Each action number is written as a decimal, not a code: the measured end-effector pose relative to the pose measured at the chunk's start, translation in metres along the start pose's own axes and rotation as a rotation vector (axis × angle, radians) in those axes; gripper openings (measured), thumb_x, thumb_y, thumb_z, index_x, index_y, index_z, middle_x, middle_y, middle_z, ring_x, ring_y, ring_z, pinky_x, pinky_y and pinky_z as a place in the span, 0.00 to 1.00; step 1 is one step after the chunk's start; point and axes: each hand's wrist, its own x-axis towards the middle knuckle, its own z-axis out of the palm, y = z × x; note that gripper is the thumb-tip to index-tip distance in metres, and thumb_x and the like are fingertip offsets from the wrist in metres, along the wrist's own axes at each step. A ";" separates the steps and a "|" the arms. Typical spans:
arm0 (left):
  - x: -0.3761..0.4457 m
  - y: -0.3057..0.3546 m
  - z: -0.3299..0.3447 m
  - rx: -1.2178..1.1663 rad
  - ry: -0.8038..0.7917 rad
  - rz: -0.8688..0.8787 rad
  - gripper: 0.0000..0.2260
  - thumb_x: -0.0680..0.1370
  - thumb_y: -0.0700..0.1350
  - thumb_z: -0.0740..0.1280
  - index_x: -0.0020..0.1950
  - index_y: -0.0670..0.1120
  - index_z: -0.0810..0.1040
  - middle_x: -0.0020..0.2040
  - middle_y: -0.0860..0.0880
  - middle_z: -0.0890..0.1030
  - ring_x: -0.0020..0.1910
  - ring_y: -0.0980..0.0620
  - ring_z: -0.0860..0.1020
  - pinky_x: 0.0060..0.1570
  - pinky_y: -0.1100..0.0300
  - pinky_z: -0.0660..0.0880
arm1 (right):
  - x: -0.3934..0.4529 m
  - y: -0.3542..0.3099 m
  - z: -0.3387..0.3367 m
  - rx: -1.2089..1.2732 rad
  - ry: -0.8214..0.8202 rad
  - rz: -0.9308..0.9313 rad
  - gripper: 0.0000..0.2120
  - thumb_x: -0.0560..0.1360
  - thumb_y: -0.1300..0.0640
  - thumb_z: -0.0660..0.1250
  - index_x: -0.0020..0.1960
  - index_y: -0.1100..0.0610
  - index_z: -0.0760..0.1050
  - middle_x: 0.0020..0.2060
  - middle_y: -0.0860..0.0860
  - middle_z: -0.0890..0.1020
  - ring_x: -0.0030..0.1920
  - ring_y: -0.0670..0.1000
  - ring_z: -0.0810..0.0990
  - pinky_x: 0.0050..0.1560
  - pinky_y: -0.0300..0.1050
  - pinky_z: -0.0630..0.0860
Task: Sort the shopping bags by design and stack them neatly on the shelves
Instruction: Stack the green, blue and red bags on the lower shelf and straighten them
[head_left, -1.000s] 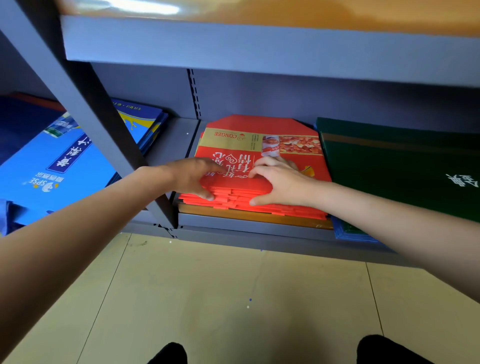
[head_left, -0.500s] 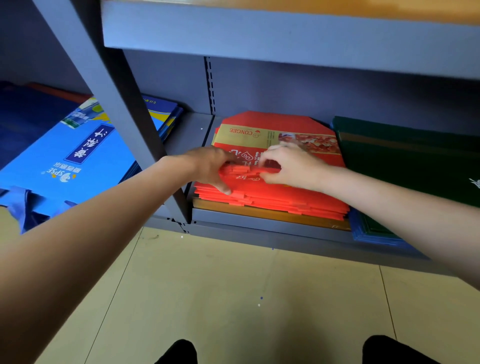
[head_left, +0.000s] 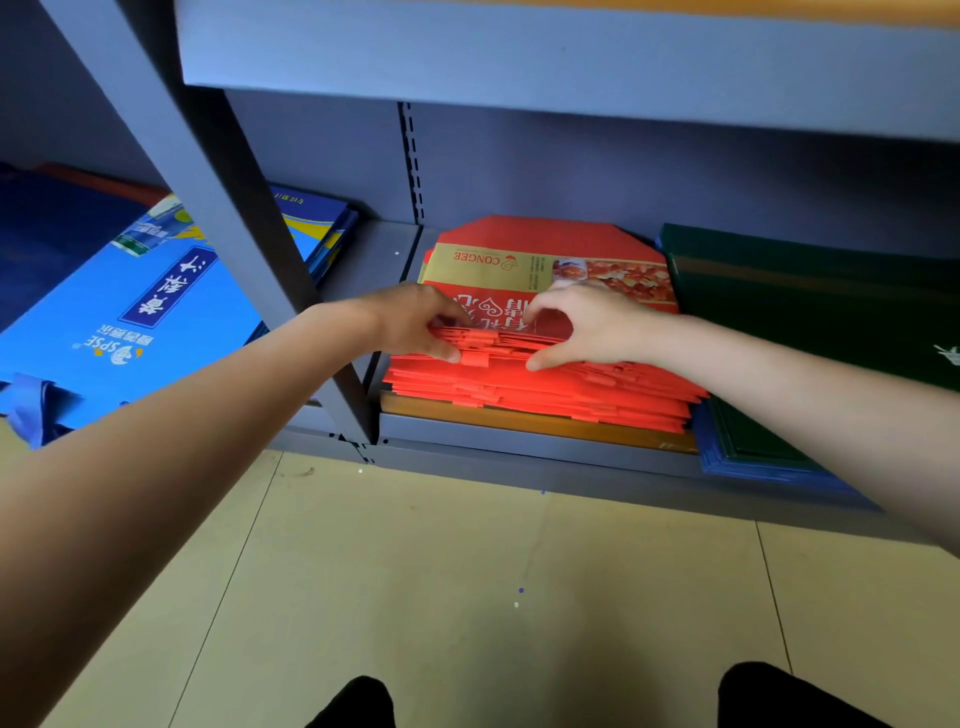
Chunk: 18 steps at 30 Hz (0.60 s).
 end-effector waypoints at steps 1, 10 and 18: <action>0.000 0.000 -0.002 -0.015 -0.002 -0.004 0.22 0.77 0.49 0.67 0.71 0.49 0.69 0.66 0.49 0.74 0.64 0.48 0.72 0.62 0.58 0.66 | 0.001 0.001 -0.001 0.011 0.000 0.003 0.28 0.68 0.43 0.73 0.64 0.52 0.72 0.63 0.52 0.73 0.65 0.53 0.69 0.65 0.50 0.67; 0.002 0.002 -0.006 -0.086 0.129 -0.056 0.18 0.78 0.48 0.66 0.67 0.47 0.73 0.59 0.46 0.78 0.58 0.47 0.75 0.56 0.58 0.70 | 0.009 0.007 -0.008 0.065 0.131 0.037 0.19 0.70 0.46 0.72 0.58 0.51 0.76 0.59 0.51 0.76 0.61 0.53 0.72 0.61 0.46 0.69; 0.001 -0.001 0.000 0.069 0.178 -0.058 0.18 0.76 0.51 0.68 0.65 0.52 0.74 0.58 0.48 0.78 0.58 0.47 0.74 0.54 0.55 0.71 | 0.001 -0.002 0.008 -0.036 0.020 0.014 0.31 0.66 0.39 0.72 0.64 0.52 0.72 0.64 0.50 0.73 0.67 0.54 0.65 0.68 0.55 0.61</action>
